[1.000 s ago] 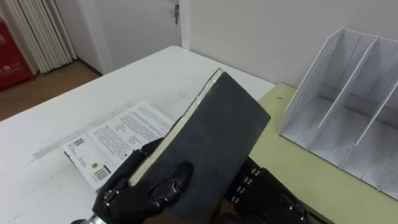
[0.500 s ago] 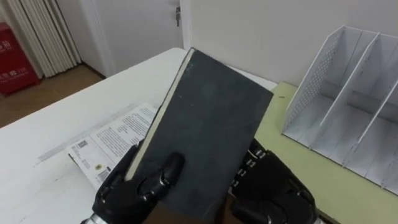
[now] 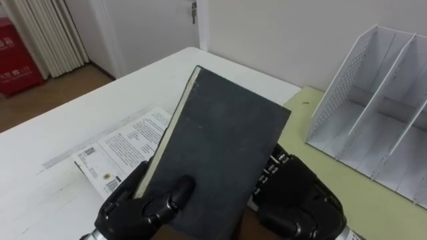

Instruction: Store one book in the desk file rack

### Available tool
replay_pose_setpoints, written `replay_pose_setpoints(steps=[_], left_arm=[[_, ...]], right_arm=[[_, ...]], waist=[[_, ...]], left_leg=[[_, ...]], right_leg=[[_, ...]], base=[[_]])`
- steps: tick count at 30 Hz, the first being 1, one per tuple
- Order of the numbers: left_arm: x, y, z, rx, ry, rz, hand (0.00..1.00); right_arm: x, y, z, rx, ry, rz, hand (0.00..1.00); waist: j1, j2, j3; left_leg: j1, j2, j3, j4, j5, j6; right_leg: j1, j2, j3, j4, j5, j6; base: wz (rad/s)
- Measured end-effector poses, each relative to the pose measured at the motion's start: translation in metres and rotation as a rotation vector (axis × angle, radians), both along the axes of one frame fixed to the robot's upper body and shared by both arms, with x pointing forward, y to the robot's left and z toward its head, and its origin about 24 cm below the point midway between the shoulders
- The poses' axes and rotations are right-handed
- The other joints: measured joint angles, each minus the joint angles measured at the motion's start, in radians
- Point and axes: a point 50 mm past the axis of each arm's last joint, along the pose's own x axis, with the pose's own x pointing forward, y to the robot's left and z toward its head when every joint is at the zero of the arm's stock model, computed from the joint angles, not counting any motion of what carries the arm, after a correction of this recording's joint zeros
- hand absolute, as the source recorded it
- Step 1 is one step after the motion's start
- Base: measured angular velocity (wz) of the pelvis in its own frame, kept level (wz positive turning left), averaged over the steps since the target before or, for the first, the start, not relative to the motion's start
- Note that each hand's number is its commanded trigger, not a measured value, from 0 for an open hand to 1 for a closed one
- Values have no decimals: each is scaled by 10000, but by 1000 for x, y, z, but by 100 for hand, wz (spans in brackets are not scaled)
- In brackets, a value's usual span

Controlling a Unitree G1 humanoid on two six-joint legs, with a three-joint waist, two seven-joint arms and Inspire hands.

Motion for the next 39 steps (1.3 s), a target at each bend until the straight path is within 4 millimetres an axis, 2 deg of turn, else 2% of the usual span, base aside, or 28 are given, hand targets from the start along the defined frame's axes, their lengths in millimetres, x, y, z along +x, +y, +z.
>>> replay_pose_setpoints(steps=[10,19,20,21,27,39], left_arm=[[2,18,2,848,114,-479,100],[1,23,3,1173,197,-779,100],[1,24,4,1198,183,-786,100],[2,24,5,1241,158,-800,100],[5,28,10,1488,-66,-985,100],[3,27,19,1630,-619,-1800,100]], right_arm=[[0,-13,4,-544,67,115,0],[2,-22,8,-670,-34,-86,0],[2,-22,8,-666,-46,-79,62],[2,-22,9,-665,-54,-72,100],[2,-22,9,-643,-101,-22,100],[1,-19,10,-581,-259,175,100]], waist=[[-44,81,-10],[-26,102,-1],[-27,110,2],[-30,129,-1],[-31,167,-4],[-12,105,-2]], left_leg=[[4,1,-16,15,0,0],[6,4,-13,14,-1,-1],[3,4,-13,10,-2,-2],[3,4,-14,3,-2,-1],[17,0,-8,-51,-1,0],[5,0,-10,-79,-1,0]], right_leg=[[-4,-1,-7,30,-4,-3],[2,8,-3,8,-4,-2],[-5,10,-2,8,-4,-2],[-11,10,-1,8,-5,-2],[-18,14,15,-5,-8,-5],[-14,19,42,-78,-6,-2]], base=[[0],[0],[0],[0],[0],[0]])
